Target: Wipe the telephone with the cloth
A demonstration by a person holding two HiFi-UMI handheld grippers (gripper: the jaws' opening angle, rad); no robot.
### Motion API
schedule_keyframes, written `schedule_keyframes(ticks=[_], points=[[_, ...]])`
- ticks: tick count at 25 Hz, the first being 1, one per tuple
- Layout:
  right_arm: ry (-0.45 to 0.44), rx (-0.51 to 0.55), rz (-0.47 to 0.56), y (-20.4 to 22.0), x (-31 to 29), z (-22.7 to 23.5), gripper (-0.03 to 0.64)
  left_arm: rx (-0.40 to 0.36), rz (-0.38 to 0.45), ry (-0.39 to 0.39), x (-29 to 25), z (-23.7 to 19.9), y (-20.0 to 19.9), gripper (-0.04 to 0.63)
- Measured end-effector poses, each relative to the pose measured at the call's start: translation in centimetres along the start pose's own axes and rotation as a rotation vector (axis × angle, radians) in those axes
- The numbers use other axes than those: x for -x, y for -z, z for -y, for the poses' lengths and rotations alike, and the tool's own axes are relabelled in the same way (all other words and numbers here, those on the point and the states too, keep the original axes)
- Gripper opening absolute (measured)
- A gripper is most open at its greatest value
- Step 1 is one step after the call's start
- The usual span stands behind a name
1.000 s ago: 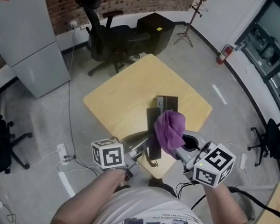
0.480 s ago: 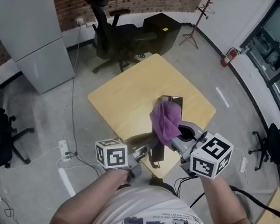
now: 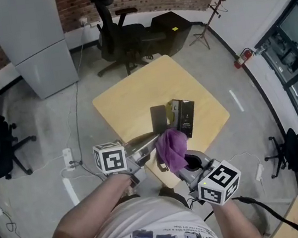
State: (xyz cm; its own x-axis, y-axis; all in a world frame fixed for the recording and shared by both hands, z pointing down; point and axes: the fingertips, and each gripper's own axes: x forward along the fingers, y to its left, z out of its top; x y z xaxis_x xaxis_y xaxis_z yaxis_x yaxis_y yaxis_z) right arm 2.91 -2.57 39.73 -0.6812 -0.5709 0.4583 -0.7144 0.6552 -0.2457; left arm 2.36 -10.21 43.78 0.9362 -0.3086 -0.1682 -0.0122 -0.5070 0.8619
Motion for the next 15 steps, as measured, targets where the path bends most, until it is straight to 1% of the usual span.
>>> schedule_keyframes(ticks=[5, 7, 9, 12, 15], points=[[-0.033, -0.008, -0.053, 1.9, 0.6, -0.8, 0.044, 0.010, 0.021, 0.020, 0.5, 0.3, -1.4, 0.080], [-0.047, -0.005, -0.052, 1.8, 1.0, -1.0, 0.044, 0.009, 0.025, 0.040, 0.7, 0.4, -1.9, 0.080], [-0.047, 0.000, -0.019, 0.9, 1.8, -0.8, 0.044, 0.020, 0.023, 0.068, 0.8, 0.8, -2.0, 0.080], [-0.022, 0.019, 0.069, -1.7, 3.4, 0.2, 0.044, 0.044, 0.002, 0.124, 0.9, 1.5, -1.7, 0.080], [-0.002, 0.023, 0.129, -4.0, 4.3, 1.8, 0.044, 0.057, -0.025, 0.155, 1.0, 1.9, -1.1, 0.080]])
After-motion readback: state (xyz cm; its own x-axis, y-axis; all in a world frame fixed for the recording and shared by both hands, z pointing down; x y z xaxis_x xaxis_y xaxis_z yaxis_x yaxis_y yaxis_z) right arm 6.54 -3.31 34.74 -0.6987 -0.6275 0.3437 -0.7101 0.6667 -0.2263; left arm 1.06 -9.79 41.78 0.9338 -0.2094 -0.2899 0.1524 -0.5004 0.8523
